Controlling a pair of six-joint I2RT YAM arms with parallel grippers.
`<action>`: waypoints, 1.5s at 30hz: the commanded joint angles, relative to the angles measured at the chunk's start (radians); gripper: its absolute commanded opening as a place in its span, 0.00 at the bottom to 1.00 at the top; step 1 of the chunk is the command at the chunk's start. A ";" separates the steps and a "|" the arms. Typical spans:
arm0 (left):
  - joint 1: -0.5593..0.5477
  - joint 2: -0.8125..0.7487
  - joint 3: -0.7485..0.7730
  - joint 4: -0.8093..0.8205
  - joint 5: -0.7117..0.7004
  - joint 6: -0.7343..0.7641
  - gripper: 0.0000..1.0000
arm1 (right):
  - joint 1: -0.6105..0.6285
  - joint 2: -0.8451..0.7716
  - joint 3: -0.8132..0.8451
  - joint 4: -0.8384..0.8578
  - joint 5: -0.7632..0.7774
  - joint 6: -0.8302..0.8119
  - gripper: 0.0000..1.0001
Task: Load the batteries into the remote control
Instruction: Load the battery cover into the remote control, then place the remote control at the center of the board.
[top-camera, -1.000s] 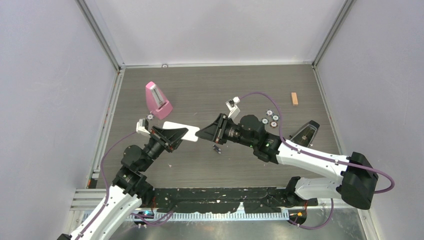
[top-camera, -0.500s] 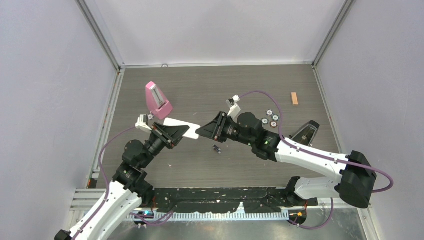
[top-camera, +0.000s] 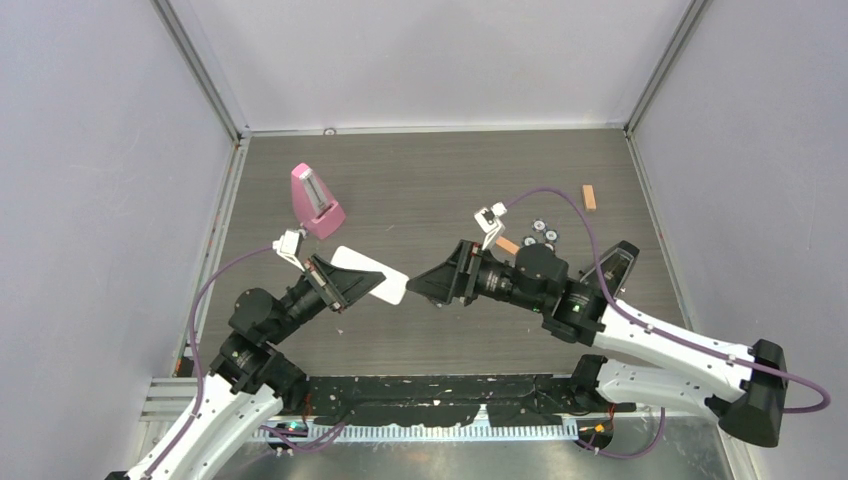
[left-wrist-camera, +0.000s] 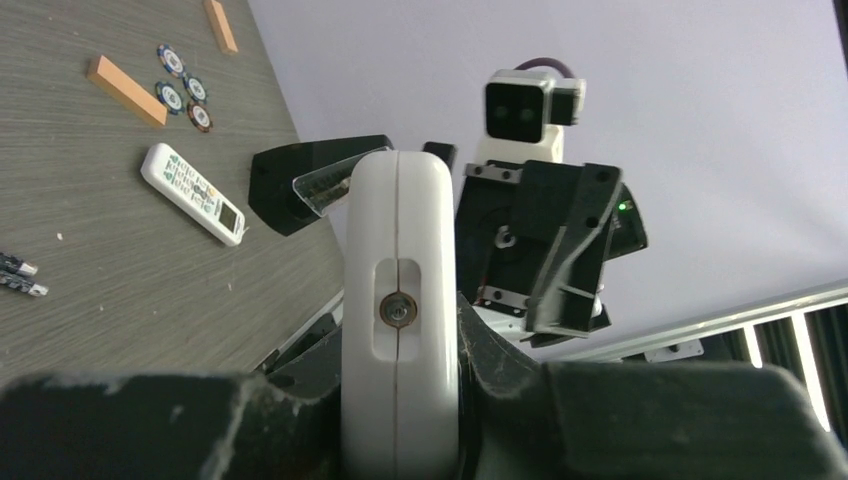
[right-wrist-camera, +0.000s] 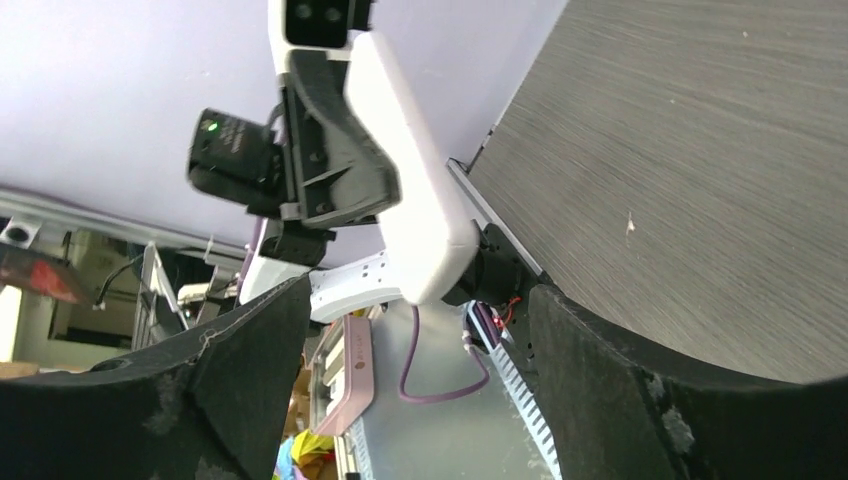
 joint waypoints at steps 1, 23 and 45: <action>-0.002 -0.012 0.056 0.008 0.068 0.103 0.00 | -0.004 -0.083 0.018 -0.014 -0.064 -0.135 0.86; -0.002 0.210 0.354 -0.204 0.557 0.542 0.00 | 0.008 0.100 0.304 -0.259 -0.397 -0.630 0.75; -0.001 0.183 0.305 -0.132 0.596 0.517 0.00 | 0.035 0.195 0.271 -0.144 -0.330 -0.550 0.06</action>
